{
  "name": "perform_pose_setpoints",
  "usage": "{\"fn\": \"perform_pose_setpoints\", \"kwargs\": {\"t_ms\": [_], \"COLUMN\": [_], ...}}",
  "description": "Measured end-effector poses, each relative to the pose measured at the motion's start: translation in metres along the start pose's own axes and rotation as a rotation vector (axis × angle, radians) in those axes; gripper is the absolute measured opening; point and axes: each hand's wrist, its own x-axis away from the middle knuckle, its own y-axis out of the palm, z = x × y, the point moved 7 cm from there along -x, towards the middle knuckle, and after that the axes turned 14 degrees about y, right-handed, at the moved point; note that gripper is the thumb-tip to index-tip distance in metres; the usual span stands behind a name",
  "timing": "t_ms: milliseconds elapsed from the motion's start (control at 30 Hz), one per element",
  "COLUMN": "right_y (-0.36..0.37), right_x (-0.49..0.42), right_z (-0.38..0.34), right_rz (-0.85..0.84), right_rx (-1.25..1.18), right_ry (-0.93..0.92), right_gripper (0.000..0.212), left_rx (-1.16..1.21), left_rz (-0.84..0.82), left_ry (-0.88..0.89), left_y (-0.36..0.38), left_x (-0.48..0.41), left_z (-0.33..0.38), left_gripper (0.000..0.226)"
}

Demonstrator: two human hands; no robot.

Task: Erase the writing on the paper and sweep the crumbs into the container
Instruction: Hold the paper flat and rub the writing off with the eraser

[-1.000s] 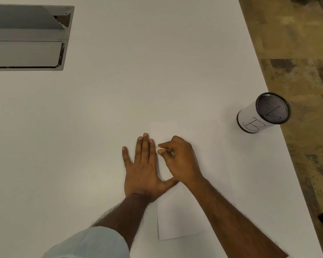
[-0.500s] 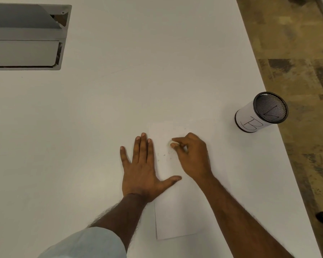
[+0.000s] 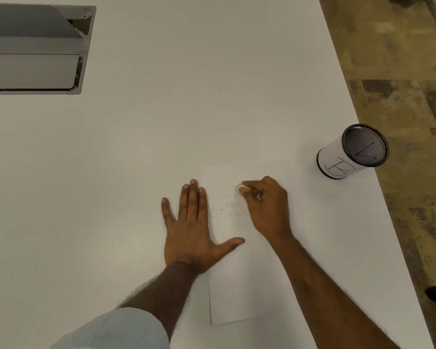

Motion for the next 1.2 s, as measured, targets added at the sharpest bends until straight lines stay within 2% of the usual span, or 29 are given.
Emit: {"fn": "perform_pose_setpoints", "kwargs": {"t_ms": [100,233,300,467,600,667,833,900,1033,1133,1200], "right_y": [0.013,-0.012,-0.017,0.007,-0.024,-0.028,0.014,0.008,-0.030,-0.026,-0.009], "right_x": [0.020,0.000,-0.002,0.022,0.003,0.002,0.031,0.024,0.006,0.009,0.019], "right_z": [-0.004,0.006,0.008,0.001,0.013,0.015,-0.005,-0.001,0.019,0.016,0.004], "right_rz": [-0.108,0.100,0.138,-0.027,0.180,0.219,-0.024,0.011,0.214,0.206,0.128], "right_rx": [0.051,0.021,-0.010,0.030,0.010,-0.015,0.028,0.038,-0.009,-0.029,-0.034], "right_ry": [-0.051,0.023,0.050,-0.013,0.069,0.084,-0.050,-0.053,0.088,0.088,0.025], "right_gripper": [0.011,0.010,0.010,0.011,0.008,0.008,0.011,0.011,0.010,0.009,0.006], "left_rx": [0.003,-0.007,-0.008,0.005,0.000,0.001,0.004,0.003,-0.002,-0.006,-0.014], "left_rz": [0.010,0.007,0.008,0.017,0.009,0.003,0.003,0.004,0.007,0.002,0.004], "left_ry": [0.004,0.001,0.004,0.006,0.006,0.006,0.004,0.005,0.007,0.005,0.002], "left_y": [-0.002,-0.001,-0.001,-0.001,0.001,0.001,0.001,0.001,0.001,0.001,0.000], "left_x": [0.000,0.000,0.001,0.000,0.000,0.000,0.001,0.000,0.001,0.001,0.001], "left_z": [0.000,-0.001,0.000,0.000,-0.001,-0.001,0.000,-0.001,-0.001,0.000,-0.001], "left_gripper": [0.128,0.128,0.128,0.128,0.128,0.128,0.128,0.128,0.128,0.128,0.129]}}
